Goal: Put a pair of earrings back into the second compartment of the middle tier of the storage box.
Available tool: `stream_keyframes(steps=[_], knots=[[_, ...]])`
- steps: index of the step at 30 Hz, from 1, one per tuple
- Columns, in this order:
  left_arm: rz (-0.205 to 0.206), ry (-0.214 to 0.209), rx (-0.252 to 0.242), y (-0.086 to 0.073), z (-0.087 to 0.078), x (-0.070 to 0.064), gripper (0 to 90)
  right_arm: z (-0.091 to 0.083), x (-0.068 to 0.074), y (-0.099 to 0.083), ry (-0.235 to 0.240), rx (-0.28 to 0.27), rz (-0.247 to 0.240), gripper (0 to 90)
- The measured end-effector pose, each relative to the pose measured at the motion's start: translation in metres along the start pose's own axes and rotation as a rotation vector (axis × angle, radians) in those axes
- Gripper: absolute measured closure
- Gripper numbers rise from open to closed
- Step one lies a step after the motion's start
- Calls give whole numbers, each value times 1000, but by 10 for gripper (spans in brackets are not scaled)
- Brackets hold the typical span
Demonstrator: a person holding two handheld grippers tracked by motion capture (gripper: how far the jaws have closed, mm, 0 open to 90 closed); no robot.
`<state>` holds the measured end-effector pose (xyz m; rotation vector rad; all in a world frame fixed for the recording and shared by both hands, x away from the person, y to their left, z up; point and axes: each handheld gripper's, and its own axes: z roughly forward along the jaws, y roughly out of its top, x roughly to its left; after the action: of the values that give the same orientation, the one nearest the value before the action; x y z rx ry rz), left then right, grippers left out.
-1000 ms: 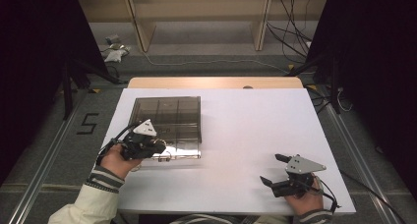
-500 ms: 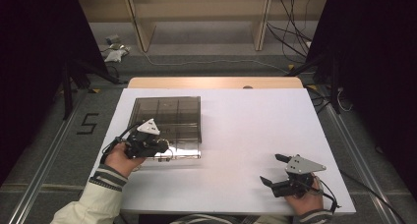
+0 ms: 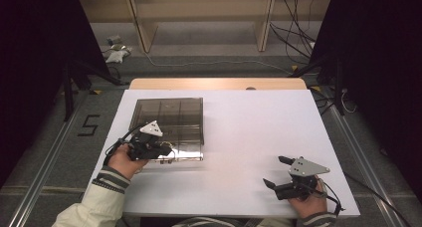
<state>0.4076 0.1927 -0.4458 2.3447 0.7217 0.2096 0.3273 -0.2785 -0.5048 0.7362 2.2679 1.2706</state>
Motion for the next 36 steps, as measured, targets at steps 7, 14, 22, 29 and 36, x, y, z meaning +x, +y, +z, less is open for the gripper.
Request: stream_keyframes(steps=[7,14,22,29,36], knots=[[-15,-10,8,-1,4,2,856,0,0,0,0,2,2,80],[-20,-12,25,-1,7,3,854,0,0,0,0,3,3,81],[-9,-1,38,-1,8,2,851,0,0,0,-1,1,1,81],[-8,14,35,-2,7,2,841,0,0,0,-2,1,0,82],[1,30,26,-3,3,1,807,0,0,0,-2,1,-1,82]])
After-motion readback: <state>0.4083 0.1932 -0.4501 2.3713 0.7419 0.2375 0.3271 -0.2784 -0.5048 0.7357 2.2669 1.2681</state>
